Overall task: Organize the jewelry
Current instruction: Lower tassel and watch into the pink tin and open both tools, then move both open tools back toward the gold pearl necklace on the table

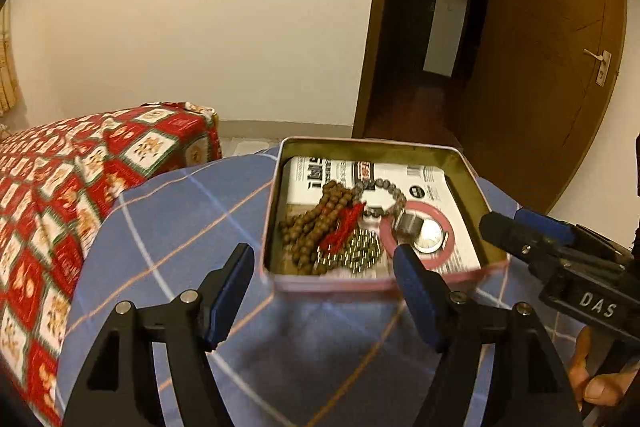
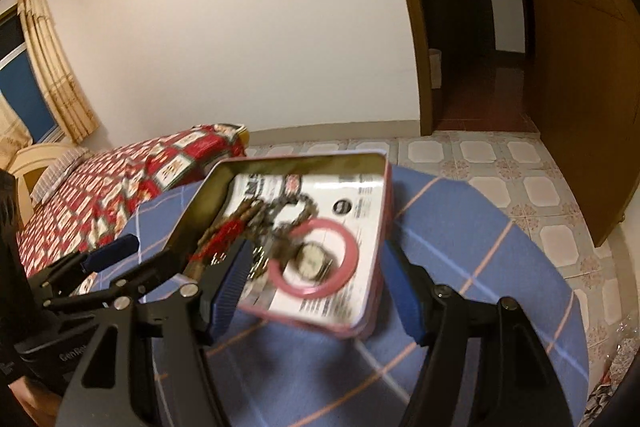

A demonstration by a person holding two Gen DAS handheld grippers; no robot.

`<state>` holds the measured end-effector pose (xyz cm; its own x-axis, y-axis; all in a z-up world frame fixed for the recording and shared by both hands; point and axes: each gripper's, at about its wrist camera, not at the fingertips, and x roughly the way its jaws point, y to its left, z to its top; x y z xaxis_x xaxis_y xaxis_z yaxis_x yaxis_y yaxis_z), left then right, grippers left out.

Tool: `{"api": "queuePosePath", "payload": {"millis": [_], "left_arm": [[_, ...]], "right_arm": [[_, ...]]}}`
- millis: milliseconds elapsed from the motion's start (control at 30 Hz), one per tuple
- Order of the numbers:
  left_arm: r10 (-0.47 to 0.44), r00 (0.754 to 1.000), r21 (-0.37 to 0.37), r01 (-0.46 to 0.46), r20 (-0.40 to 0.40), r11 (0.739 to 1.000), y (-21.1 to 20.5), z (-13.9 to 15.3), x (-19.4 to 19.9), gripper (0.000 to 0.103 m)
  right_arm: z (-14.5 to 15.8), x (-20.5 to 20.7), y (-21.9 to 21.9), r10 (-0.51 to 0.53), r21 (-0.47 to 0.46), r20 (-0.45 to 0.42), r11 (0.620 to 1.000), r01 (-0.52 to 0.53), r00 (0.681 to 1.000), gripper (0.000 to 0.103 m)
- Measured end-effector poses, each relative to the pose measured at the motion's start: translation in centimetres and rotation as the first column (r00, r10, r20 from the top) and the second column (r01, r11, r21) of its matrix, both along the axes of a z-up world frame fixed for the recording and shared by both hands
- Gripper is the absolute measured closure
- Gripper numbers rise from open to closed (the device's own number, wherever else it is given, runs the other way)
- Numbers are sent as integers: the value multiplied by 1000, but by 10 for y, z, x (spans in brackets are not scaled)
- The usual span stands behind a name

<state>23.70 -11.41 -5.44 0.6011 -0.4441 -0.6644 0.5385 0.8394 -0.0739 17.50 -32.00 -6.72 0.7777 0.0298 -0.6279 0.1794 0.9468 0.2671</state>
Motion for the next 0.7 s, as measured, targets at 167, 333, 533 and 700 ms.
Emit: {"api": "queuePosePath", "payload": {"millis": [167, 333, 533, 700], "left_arm": [[22, 1000, 32, -23, 21, 999, 14, -1, -23, 31], [46, 999, 28, -46, 13, 999, 28, -3, -39, 31], [79, 996, 21, -79, 31, 997, 46, 1, -58, 31], [104, 994, 30, -105, 46, 994, 61, 2, -69, 31]], "right_arm": [[-4, -13, 17, 29, -25, -38, 999, -30, 999, 33], [-8, -25, 33, 62, -35, -63, 997, -64, 996, 33], [-8, -36, 48, 85, -58, -69, 994, -89, 994, 33], [-7, -46, 58, 100, -67, -66, 992, -104, 993, 33]]}}
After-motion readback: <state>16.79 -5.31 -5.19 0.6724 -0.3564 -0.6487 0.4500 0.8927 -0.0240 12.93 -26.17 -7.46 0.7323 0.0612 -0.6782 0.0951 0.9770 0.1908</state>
